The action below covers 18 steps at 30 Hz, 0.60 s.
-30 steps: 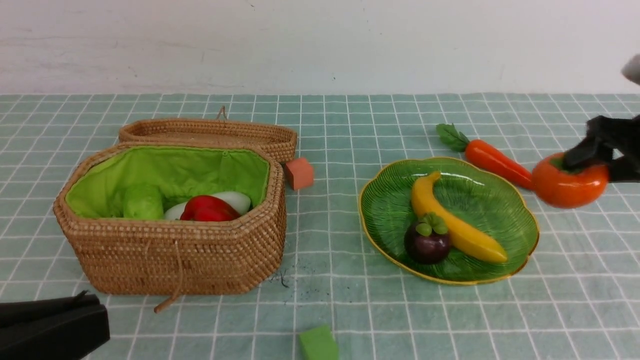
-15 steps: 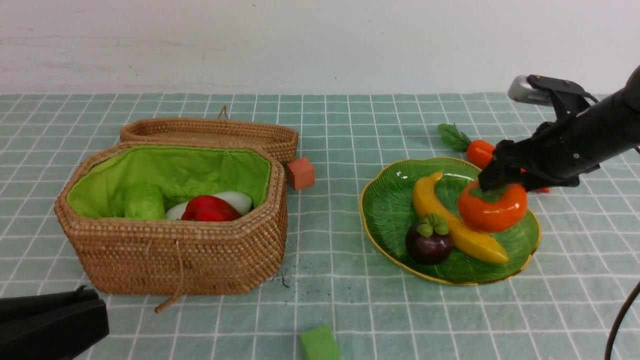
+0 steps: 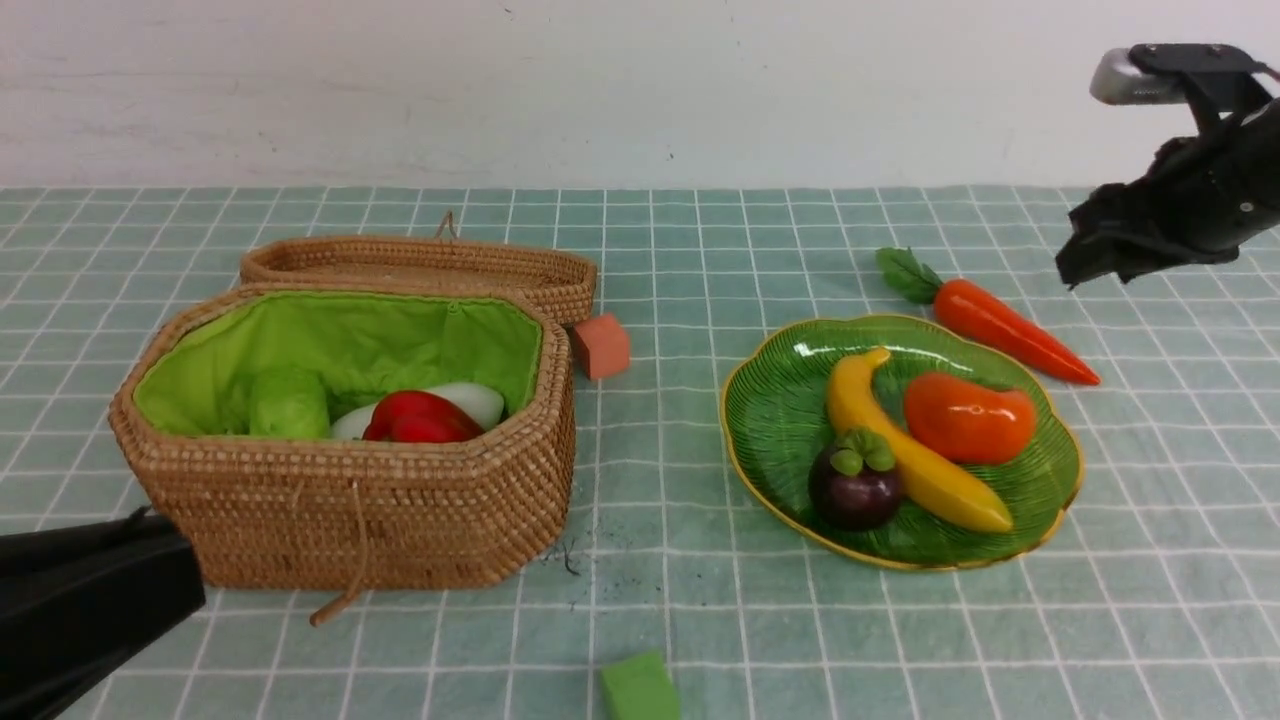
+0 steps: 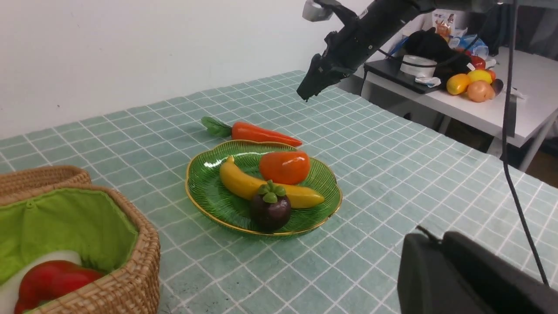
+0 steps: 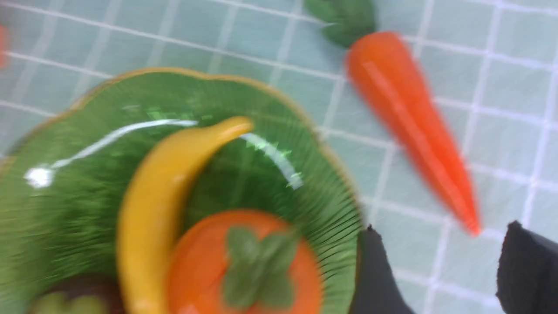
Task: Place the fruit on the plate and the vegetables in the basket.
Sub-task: Use the right arm to grab a carrot and put it into the left basket
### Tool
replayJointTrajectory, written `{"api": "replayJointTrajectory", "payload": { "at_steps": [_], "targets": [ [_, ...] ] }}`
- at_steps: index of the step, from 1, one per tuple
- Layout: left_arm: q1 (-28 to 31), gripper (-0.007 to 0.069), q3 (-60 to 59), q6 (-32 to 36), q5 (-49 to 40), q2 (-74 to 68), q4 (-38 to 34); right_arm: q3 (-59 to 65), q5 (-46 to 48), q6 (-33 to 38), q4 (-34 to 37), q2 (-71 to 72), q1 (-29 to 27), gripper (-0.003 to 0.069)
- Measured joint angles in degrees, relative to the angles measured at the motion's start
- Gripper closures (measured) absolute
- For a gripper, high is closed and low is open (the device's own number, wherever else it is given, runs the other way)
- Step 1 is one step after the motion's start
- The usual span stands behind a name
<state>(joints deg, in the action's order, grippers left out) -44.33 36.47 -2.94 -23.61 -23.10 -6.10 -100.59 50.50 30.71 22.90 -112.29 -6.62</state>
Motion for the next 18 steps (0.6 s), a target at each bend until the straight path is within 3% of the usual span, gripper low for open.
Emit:
{"api": "replayJointTrajectory", "payload": {
  "at_steps": [3,10,18],
  "targets": [
    [0.00,0.0586,0.00,0.00,0.00,0.00,0.88,-7.61,2.88,3.29,0.16,-6.47,-1.21,0.0263],
    [0.00,0.0586,0.00,0.00,0.00,0.00,2.17,-24.99,7.44,13.28,4.51,-21.98,-1.91,0.0137],
    [0.00,0.0585,0.00,0.00,0.00,0.00,2.95,-30.36,7.22,16.73,9.75,-27.92,-0.70,0.0124]
  ]
}}
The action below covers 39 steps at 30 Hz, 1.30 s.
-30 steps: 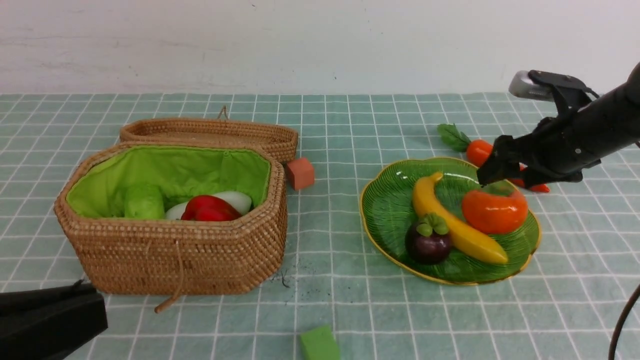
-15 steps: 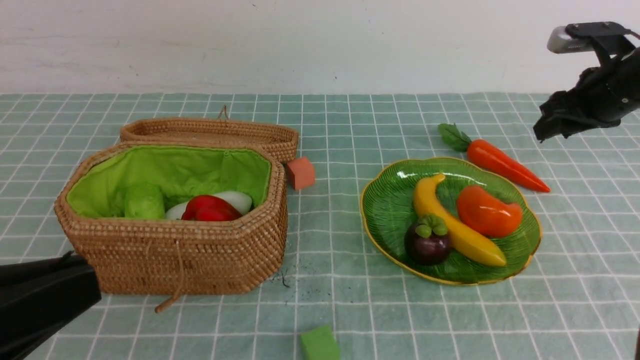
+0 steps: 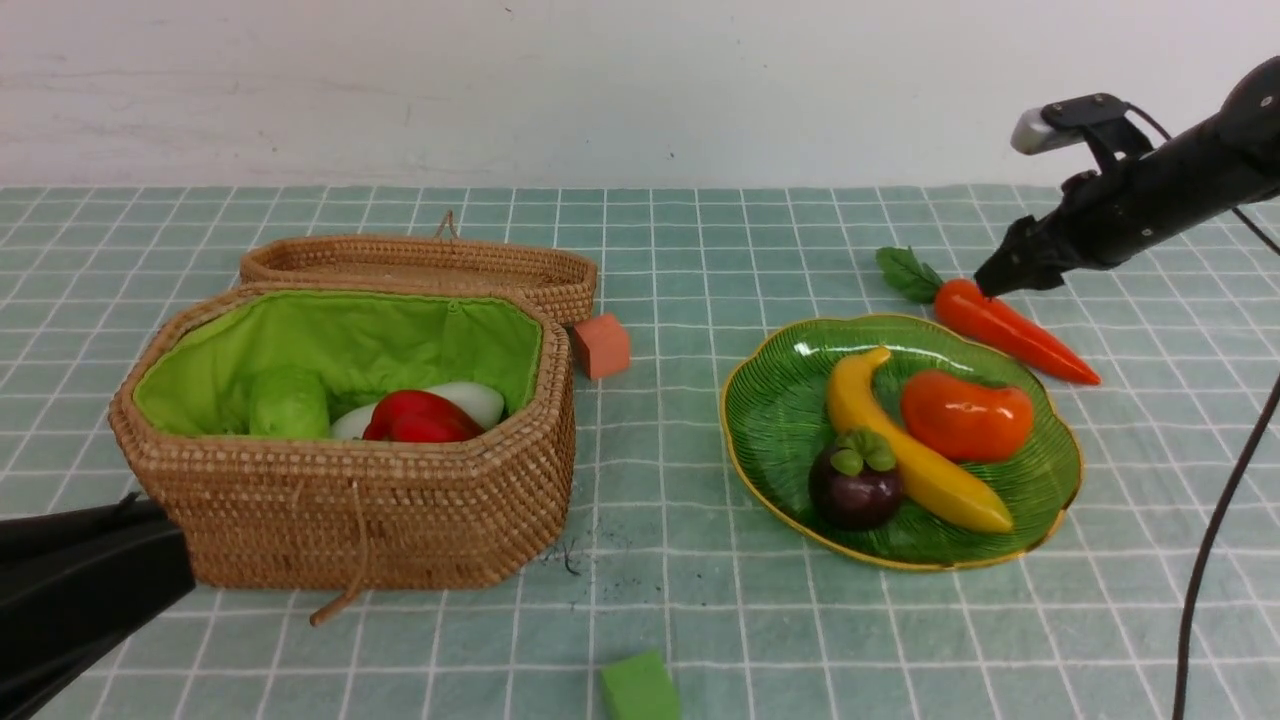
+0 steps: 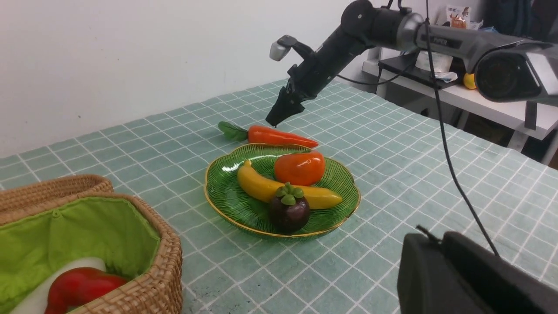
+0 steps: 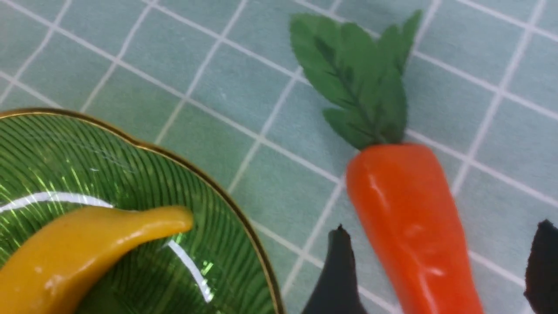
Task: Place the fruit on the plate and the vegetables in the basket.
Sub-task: Use the right arm to grab a carrot and put it into the left basket
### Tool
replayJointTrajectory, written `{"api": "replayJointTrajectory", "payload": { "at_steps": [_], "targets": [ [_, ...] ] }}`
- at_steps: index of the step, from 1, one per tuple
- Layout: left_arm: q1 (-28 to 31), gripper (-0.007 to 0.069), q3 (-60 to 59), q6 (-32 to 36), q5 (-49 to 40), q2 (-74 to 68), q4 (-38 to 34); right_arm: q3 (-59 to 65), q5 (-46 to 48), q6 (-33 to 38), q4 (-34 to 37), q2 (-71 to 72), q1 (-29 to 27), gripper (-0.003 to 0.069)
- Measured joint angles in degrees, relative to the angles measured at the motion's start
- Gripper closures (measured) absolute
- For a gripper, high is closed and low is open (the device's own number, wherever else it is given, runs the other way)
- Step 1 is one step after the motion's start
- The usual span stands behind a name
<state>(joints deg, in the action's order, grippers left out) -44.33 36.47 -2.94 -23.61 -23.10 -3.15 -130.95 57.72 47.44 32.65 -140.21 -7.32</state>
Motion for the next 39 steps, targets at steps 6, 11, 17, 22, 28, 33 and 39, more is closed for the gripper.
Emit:
{"api": "replayJointTrajectory", "payload": {
  "at_steps": [6,11,17,22,28,33,39],
  "targets": [
    [0.00,0.0585,0.00,0.00,0.05,0.00,0.12,-0.17,-3.95,0.38,0.22,-2.47,1.15,0.0124],
    [0.00,0.0580,0.00,0.00,0.05,0.00,0.13,-0.17,-6.91,0.38,-2.13,-4.59,1.08,0.0130],
    [0.00,0.0575,0.00,-1.06,0.05,0.00,0.58,-0.17,-7.58,-1.31,-6.96,-5.57,1.08,0.0244],
    [0.00,0.0575,0.00,-6.44,0.05,0.00,6.15,-0.58,-6.44,-3.31,-8.00,-5.43,1.08,0.0317],
    [0.00,0.0575,0.00,-21.56,-2.76,0.00,21.78,-3.02,6.86,-12.40,-7.54,2.16,1.84,0.0317],
    [0.00,0.0575,0.00,-36.44,-12.55,0.00,36.09,-3.80,11.81,-11.33,1.00,12.24,7.13,0.0317],
    [0.00,0.0575,0.00,-49.41,-22.15,0.00,47.82,-4.29,9.61,-3.03,13.42,19.17,31.67,0.0317]
  ]
}}
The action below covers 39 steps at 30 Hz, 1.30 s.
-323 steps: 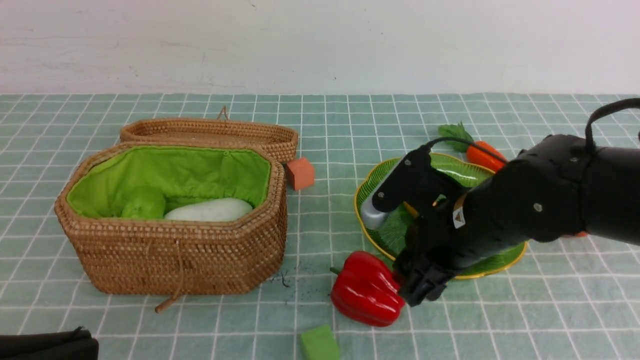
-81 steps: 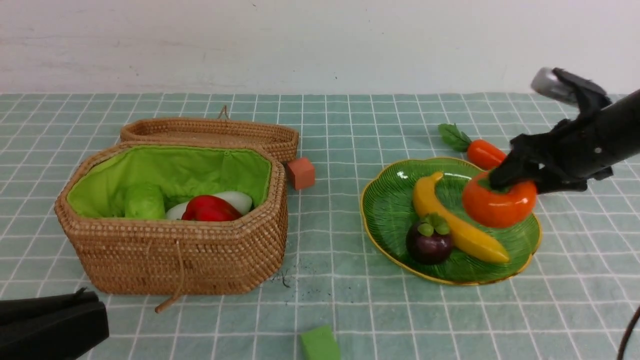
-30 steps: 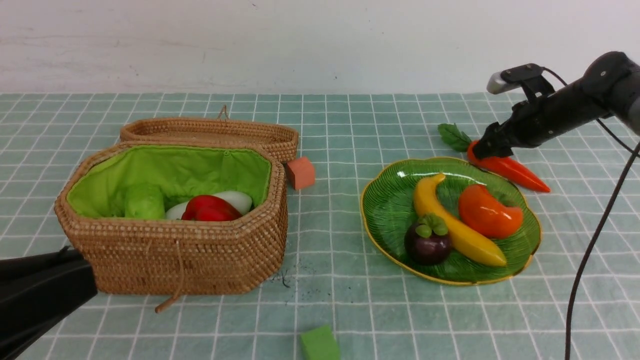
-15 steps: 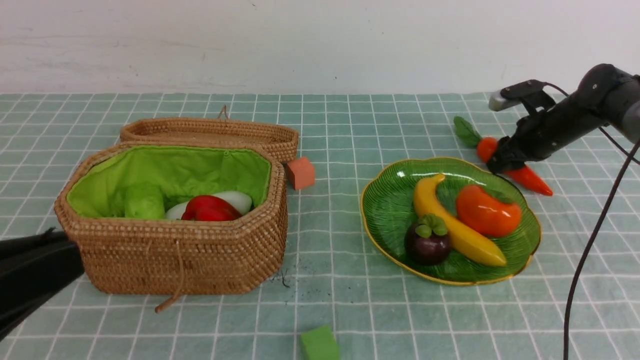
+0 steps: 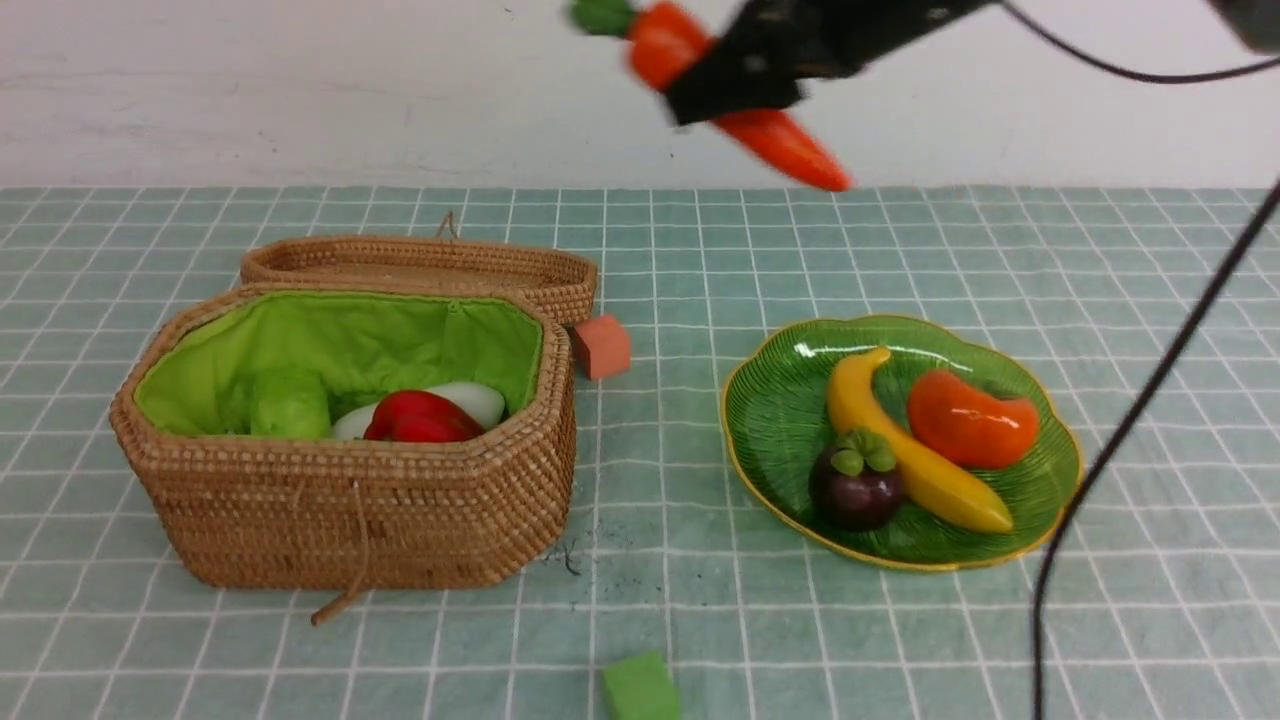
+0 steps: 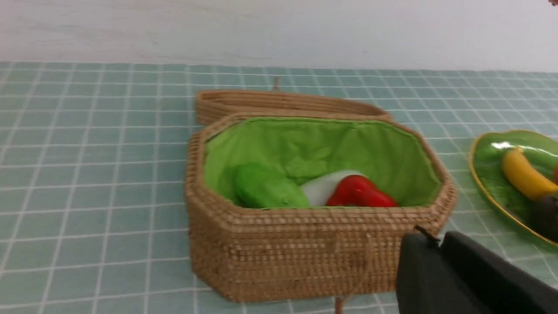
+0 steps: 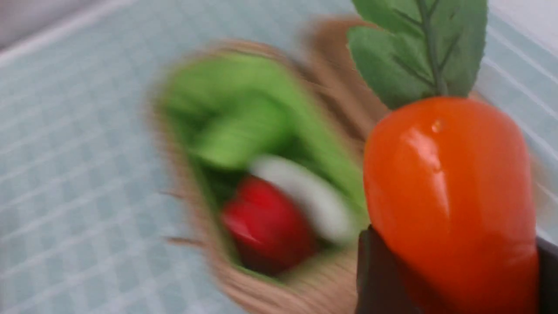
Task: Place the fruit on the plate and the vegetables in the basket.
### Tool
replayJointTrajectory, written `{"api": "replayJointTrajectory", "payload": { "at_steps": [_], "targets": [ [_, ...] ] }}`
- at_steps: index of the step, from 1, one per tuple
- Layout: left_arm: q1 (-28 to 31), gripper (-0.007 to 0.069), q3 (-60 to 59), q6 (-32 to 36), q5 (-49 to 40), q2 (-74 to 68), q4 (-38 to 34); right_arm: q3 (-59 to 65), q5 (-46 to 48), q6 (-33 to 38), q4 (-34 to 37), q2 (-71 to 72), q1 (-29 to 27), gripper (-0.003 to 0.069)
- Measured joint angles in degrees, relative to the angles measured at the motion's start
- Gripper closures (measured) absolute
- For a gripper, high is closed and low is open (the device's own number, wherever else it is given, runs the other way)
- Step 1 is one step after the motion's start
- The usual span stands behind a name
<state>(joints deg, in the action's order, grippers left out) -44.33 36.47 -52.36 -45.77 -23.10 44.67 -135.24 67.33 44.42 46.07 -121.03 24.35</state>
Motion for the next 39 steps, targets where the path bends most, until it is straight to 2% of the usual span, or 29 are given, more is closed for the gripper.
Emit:
{"api": "replayJointTrajectory", "payload": {
  "at_steps": [4,7,10,11,12,13,14,16,18,20,24,25,26,27,31,33,35,37,39],
  "targets": [
    [0.00,0.0575,0.00,-0.89,-0.10,0.00,0.78,0.00,-8.58,0.42,-1.41,-2.96,9.71,0.0317],
    [0.00,0.0575,0.00,-1.10,-0.10,0.00,0.78,0.00,-16.46,0.42,-7.12,-6.79,14.47,0.0317],
    [0.00,0.0575,0.00,-1.27,0.01,0.00,0.52,0.18,-23.25,-0.96,-16.67,-11.89,17.73,0.0308],
    [0.00,0.0575,0.00,-1.27,0.06,0.00,0.45,0.18,-24.28,-2.00,-18.69,-12.95,18.22,0.0288],
    [0.00,0.0575,0.00,-1.27,0.21,0.00,0.23,0.40,-25.27,-3.92,-21.83,-14.36,18.83,0.0224],
    [0.00,0.0575,0.00,-1.27,0.28,0.00,0.25,0.47,-25.33,-4.28,-21.83,-14.36,18.92,0.0224],
    [0.00,0.0575,0.00,-1.27,0.69,0.00,0.17,0.61,-25.66,-6.56,-24.88,-14.97,19.39,0.0120],
    [0.00,0.0575,0.00,-1.27,1.53,0.00,0.06,0.66,-25.17,-9.14,-27.67,-14.69,19.77,0.0030],
    [0.00,0.0575,0.00,-1.27,3.01,0.00,-0.13,0.66,-22.27,-12.07,-30.54,-12.84,19.97,-0.0009],
    [0.00,0.0575,0.00,-1.27,4.64,0.00,-0.45,0.66,-16.62,-15.88,-33.28,-9.78,20.09,-0.0010],
    [0.00,0.0575,0.00,-0.94,9.05,0.00,-2.51,0.66,-3.16,-24.19,-38.22,-1.11,20.10,0.0069],
    [0.00,0.0575,0.00,0.52,11.64,0.00,-4.34,0.61,1.52,-27.65,-40.30,3.71,20.10,0.0155],
    [0.00,0.0575,0.00,1.24,13.04,0.00,-5.00,0.61,2.55,-28.38,-40.86,5.26,20.10,0.0190],
    [0.00,0.0577,0.00,2.95,15.25,0.00,-6.64,0.89,3.79,-30.79,-41.41,8.37,19.96,0.0267],
    [0.00,0.0630,-0.71,9.50,20.00,2.00,-13.08,5.22,4.49,-35.30,-42.61,18.02,19.77,0.0540],
    [0.00,0.0638,-1.89,12.32,20.89,4.34,-16.24,9.73,4.71,-38.01,-43.41,23.31,19.73,0.0636],
    [0.00,0.0638,-4.93,15.35,21.03,8.37,-19.70,16.60,4.86,-40.53,-44.26,29.29,19.71,0.0670],
    [0.00,0.0638,-7.02,16.25,21.11,11.06,-20.84,22.15,4.91,-42.33,-44.92,34.25,19.71,0.0674],
    [0.00,0.0638,-12.96,17.27,22.61,17.61,-21.96,35.51,4.97,-47.39,-45.33,44.80,19.71,0.0674]
  ]
}}
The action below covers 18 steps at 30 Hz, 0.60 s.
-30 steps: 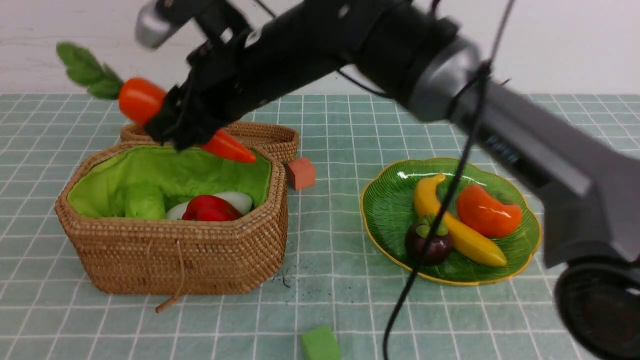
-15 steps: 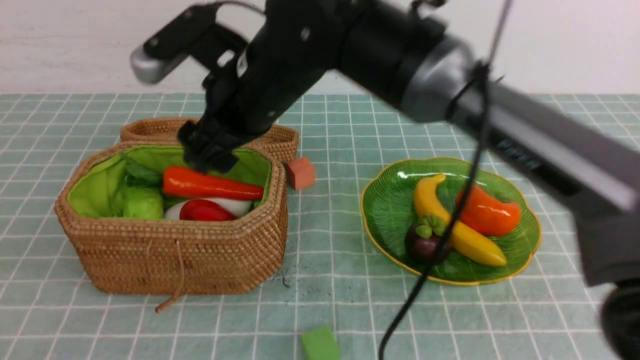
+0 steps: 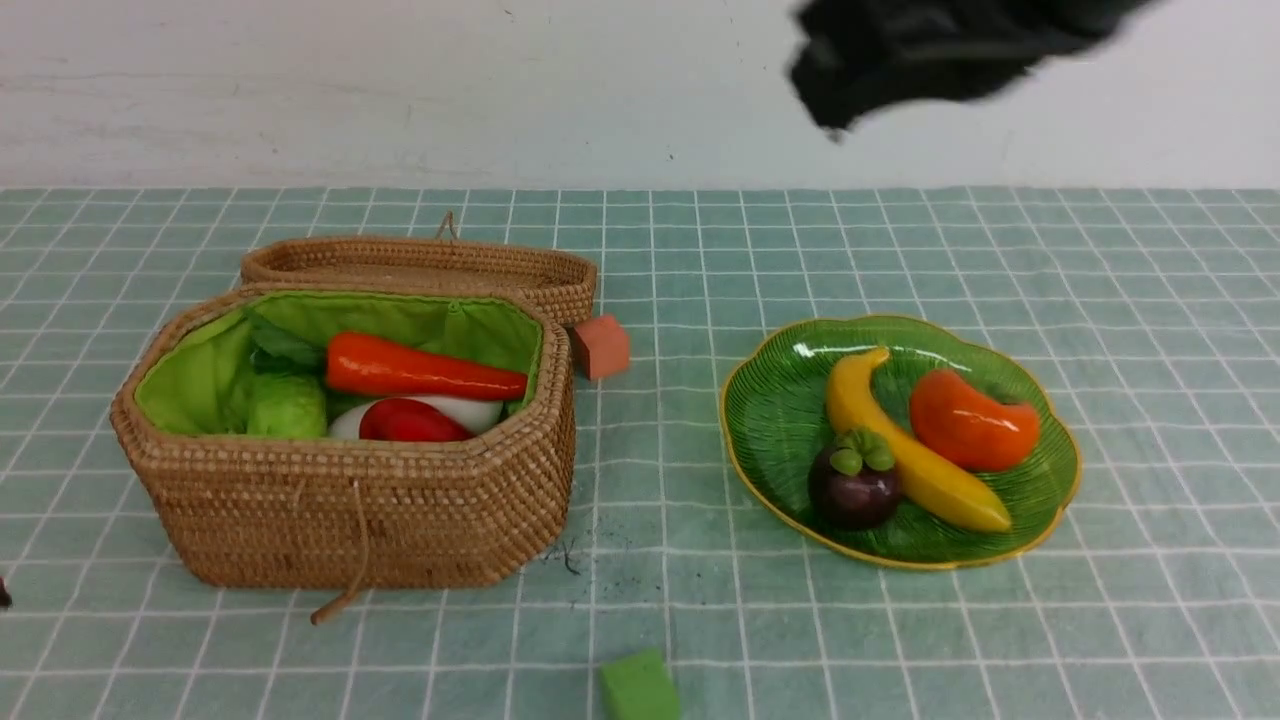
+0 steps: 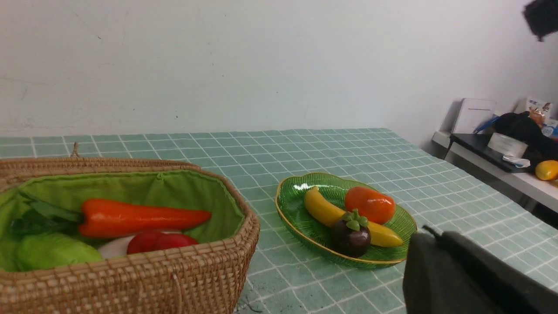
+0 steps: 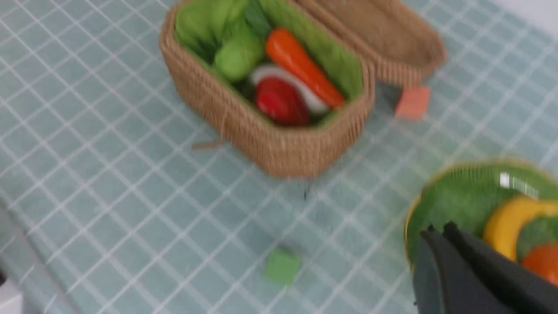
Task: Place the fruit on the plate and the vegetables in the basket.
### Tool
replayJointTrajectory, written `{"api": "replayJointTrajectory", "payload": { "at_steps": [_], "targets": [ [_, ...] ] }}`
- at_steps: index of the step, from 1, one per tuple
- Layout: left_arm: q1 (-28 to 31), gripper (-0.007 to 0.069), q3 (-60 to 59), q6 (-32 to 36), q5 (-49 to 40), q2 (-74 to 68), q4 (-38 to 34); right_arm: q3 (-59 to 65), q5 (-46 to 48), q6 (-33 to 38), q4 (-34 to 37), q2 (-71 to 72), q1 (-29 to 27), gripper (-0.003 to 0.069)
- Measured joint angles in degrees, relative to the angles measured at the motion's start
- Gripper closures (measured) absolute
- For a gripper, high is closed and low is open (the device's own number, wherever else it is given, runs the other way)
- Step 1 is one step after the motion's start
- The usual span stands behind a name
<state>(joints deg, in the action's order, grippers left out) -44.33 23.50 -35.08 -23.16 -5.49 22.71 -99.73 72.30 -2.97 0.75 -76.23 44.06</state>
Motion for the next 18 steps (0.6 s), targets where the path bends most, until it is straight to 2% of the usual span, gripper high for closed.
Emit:
{"api": "replayJointTrajectory", "payload": {
  "at_steps": [8,12,18],
  "targets": [
    [0.00,0.0638,-8.34,0.25,3.69,4.68,-0.17,27.12,-0.85,-13.70,-0.20,18.27,0.00,0.0671],
    [0.00,0.0638,-10.17,0.25,3.63,4.68,-0.17,34.16,-0.21,-14.59,-0.21,23.93,0.00,0.0669],
    [0.00,0.0638,-11.63,0.35,2.98,4.68,-0.17,37.63,0.25,-14.59,-0.26,27.25,0.00,0.0666]
  ]
}}
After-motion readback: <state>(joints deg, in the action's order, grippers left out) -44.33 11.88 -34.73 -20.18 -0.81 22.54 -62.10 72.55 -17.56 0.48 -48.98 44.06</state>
